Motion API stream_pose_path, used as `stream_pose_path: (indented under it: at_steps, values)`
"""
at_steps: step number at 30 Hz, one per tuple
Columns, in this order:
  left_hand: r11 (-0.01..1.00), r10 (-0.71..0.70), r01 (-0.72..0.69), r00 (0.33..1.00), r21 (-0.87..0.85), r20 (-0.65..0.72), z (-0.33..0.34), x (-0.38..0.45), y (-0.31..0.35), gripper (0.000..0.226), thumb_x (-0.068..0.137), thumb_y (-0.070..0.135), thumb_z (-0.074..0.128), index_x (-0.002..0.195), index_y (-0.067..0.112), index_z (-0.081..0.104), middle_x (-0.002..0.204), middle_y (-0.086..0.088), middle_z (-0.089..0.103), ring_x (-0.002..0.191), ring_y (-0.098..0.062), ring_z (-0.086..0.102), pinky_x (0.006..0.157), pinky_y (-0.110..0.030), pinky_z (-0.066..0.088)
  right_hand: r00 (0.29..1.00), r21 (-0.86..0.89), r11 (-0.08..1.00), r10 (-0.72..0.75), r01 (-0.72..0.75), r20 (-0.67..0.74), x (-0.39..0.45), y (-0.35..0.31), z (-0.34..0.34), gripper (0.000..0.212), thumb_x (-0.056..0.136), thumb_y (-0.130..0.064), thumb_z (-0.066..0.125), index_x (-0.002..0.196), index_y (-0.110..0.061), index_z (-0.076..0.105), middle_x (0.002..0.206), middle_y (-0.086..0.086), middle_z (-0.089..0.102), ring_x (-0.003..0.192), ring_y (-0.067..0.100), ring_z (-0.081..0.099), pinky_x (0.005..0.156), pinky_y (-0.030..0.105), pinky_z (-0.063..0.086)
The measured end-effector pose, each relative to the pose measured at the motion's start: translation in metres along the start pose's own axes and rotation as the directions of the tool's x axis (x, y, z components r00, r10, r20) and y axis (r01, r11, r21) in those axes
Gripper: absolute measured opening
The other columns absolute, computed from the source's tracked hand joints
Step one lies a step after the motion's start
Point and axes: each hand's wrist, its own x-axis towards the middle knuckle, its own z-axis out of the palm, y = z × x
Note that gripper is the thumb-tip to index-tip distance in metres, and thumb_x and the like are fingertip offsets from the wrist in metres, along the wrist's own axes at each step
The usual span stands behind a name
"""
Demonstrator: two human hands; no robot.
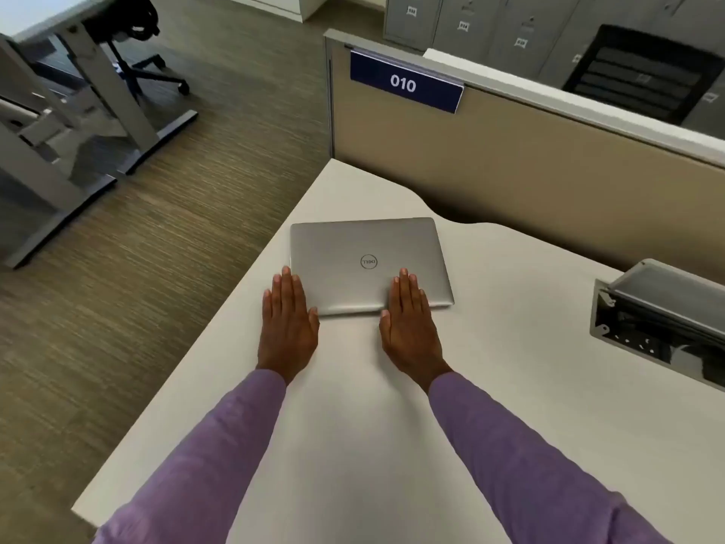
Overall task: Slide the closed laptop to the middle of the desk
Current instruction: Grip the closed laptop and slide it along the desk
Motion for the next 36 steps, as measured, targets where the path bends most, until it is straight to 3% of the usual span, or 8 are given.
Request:
stream_pose_path:
  at_steps: [4, 8, 10, 15, 19, 21, 29, 36]
  values:
    - [0.996, -0.086, 0.086, 0.996, 0.003, 0.013, -0.001, 0.021, -0.006, 0.062, 0.104, 0.032, 0.031, 0.154, -0.005, 0.022, 0.161, -0.029, 0.02, 0.149, -0.044, 0.023, 0.124, -0.054, 0.018, 0.999, 0.032, 0.998, 0.045, -0.045, -0.003, 0.024, 0.011, -0.005, 0.067, 0.105, -0.037, 0.029, 0.157, -0.001, 0.009, 0.167, 0.018, 0.002, 0.155, 0.031, -0.001, 0.126, 0.046, 0.011]
    - [0.977, -0.205, 0.207, 0.977, -0.043, 0.056, -0.005, 0.05, 0.001, 0.063, 0.099, 0.034, 0.049, 0.148, -0.002, 0.035, 0.134, -0.025, 0.049, 0.116, -0.041, 0.05, 0.096, -0.052, 0.042, 0.993, 0.058, 0.991, 0.117, -0.117, 0.0, 0.053, 0.027, -0.007, 0.083, 0.1, -0.057, 0.035, 0.157, -0.002, 0.011, 0.168, 0.018, 0.002, 0.155, 0.034, -0.001, 0.126, 0.045, 0.008]
    - [0.952, -0.279, 0.29, 0.954, -0.097, 0.107, -0.006, 0.064, 0.006, 0.066, 0.099, 0.038, 0.049, 0.149, -0.001, 0.032, 0.13, -0.022, 0.05, 0.114, -0.039, 0.05, 0.091, -0.05, 0.044, 0.983, 0.045, 0.982, 0.183, -0.183, -0.014, 0.067, 0.036, -0.009, 0.088, 0.098, -0.061, 0.038, 0.156, 0.0, 0.015, 0.166, 0.021, 0.009, 0.153, 0.038, 0.009, 0.125, 0.047, 0.013]
    - [0.862, -0.413, 0.436, 0.9, -0.26, 0.142, -0.003, 0.09, 0.015, 0.068, 0.098, 0.041, 0.052, 0.147, 0.0, 0.03, 0.133, -0.023, 0.045, 0.12, -0.041, 0.046, 0.096, -0.052, 0.044, 0.93, 0.037, 0.931, 0.365, -0.364, -0.034, 0.089, 0.063, -0.01, 0.101, 0.089, -0.072, 0.044, 0.154, 0.001, 0.02, 0.161, 0.025, 0.023, 0.14, 0.042, 0.034, 0.11, 0.052, 0.034]
    - [0.747, -0.52, 0.544, 0.836, -0.383, 0.174, -0.003, 0.102, 0.018, 0.061, 0.093, 0.042, 0.061, 0.135, 0.002, 0.041, 0.131, -0.023, 0.045, 0.123, -0.043, 0.043, 0.097, -0.055, 0.043, 0.898, 0.064, 0.897, 0.439, -0.438, -0.008, 0.097, 0.073, -0.006, 0.107, 0.081, -0.081, 0.047, 0.152, -0.005, 0.023, 0.14, 0.02, 0.046, 0.122, 0.04, 0.047, 0.094, 0.051, 0.043]
    - [0.686, -0.564, 0.591, 0.801, -0.426, 0.203, -0.003, 0.105, 0.02, 0.058, 0.091, 0.042, 0.064, 0.129, 0.004, 0.045, 0.131, -0.022, 0.044, 0.125, -0.043, 0.041, 0.098, -0.056, 0.041, 0.9, 0.102, 0.895, 0.435, -0.434, 0.009, 0.099, 0.076, -0.003, 0.105, 0.079, -0.08, 0.049, 0.151, -0.007, 0.026, 0.132, 0.019, 0.048, 0.118, 0.04, 0.048, 0.091, 0.05, 0.045]
    - [0.605, -0.562, 0.624, 0.774, -0.494, 0.29, -0.002, 0.109, 0.016, 0.065, 0.083, 0.047, 0.071, 0.13, 0.014, 0.04, 0.133, -0.017, 0.039, 0.126, -0.042, 0.038, 0.101, -0.056, 0.039, 0.868, 0.257, 0.829, 0.472, -0.497, 0.156, 0.114, 0.084, -0.004, 0.112, 0.069, -0.08, 0.064, 0.152, -0.019, 0.018, 0.135, 0.016, 0.038, 0.126, 0.039, 0.042, 0.096, 0.05, 0.045]
    - [0.556, -0.485, 0.548, 0.825, -0.625, 0.291, 0.0, 0.104, 0.012, 0.066, 0.086, 0.041, 0.071, 0.133, 0.011, 0.036, 0.134, -0.021, 0.045, 0.124, -0.043, 0.048, 0.101, -0.049, 0.042, 0.858, 0.399, 0.759, 0.446, -0.514, 0.256, 0.118, 0.094, -0.008, 0.119, 0.067, -0.08, 0.067, 0.157, -0.031, 0.007, 0.134, 0.012, 0.04, 0.123, 0.035, 0.052, 0.097, 0.045, 0.046]
